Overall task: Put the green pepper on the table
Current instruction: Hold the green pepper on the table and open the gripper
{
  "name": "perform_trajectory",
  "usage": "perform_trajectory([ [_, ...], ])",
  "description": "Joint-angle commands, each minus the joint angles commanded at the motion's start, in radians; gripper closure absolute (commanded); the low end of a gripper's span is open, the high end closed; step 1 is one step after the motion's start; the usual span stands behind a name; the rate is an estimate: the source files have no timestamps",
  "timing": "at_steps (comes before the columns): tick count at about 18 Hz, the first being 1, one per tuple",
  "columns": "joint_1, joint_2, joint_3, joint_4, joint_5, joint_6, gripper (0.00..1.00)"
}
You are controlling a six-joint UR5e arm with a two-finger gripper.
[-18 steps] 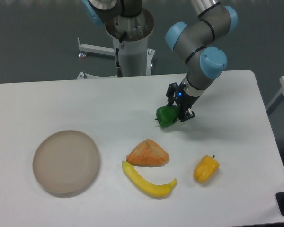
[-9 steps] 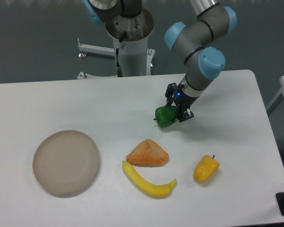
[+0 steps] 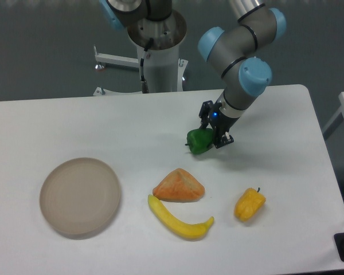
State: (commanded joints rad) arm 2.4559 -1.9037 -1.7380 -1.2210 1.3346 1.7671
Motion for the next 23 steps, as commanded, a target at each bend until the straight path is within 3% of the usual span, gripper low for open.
perform_trajectory([
  [14, 0.0, 0.0, -0.008, 0.002, 0.002, 0.021, 0.54],
  [19, 0.0, 0.0, -0.008, 0.0, 0.002, 0.02, 0.4],
  [21, 0.0, 0.0, -0.008, 0.0, 0.002, 0.02, 0.27],
  [23, 0.002, 0.0, -0.008, 0.0, 0.002, 0.02, 0.22],
])
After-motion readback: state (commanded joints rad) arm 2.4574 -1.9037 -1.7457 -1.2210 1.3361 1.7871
